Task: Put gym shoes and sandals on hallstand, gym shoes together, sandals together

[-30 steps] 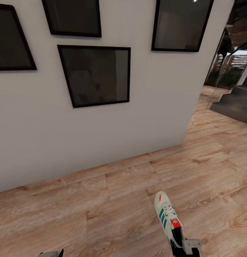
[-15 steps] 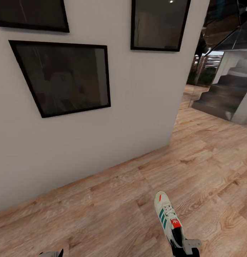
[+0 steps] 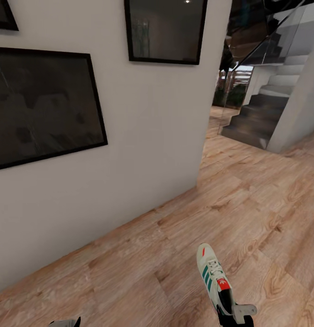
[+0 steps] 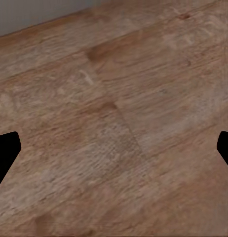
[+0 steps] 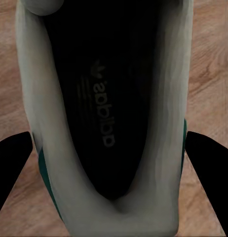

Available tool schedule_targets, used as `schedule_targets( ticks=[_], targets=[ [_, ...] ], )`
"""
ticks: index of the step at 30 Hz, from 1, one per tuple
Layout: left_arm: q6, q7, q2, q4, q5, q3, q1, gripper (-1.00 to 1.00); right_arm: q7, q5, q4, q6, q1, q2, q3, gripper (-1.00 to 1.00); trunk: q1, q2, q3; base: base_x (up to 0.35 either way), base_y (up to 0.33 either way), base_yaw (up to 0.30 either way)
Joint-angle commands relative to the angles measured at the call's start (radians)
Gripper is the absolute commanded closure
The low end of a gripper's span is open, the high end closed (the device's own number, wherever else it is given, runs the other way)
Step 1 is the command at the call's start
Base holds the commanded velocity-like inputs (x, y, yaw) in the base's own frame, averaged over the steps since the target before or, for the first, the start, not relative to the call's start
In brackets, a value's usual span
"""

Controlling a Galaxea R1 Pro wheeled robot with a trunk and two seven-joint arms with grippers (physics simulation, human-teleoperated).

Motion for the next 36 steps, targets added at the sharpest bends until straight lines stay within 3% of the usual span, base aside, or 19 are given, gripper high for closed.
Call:
schedule_targets(
  ticks=[1,36],
  targets=[
    [-0.001,-0.01,0.0,0.001,0.01,0.003,0.0,-1.0,-0.004,0.005,0.001,-0.003,-0.001,0.0,0.0,1.0,0.0,0.0,-0.001,0.307,-0.128,-0.267],
    [-0.001,-0.01,0.002,0.001,0.01,0.003,0.0,-1.0,-0.004,0.005,0.001,-0.003,-0.001,0.0,0.0,1.0,0.0,0.0,-0.001,0.307,-0.129,-0.267]
  ],
)
